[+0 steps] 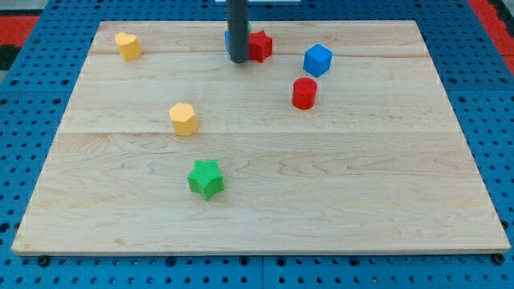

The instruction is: Push the red star towards the top right

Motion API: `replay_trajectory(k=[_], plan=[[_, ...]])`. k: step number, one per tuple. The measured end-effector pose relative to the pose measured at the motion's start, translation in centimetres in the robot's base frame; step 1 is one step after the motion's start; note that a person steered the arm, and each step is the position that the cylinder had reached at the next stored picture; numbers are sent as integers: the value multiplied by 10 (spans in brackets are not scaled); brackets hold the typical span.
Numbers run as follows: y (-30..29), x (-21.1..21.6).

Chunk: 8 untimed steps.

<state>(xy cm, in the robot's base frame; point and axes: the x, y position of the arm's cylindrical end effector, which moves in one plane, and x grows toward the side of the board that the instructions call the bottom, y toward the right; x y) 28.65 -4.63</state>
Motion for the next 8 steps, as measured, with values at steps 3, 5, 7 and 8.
replay_trajectory(k=[3,5,7,8], plan=[[31,-24],[75,-50],[132,-58],[132,-57]])
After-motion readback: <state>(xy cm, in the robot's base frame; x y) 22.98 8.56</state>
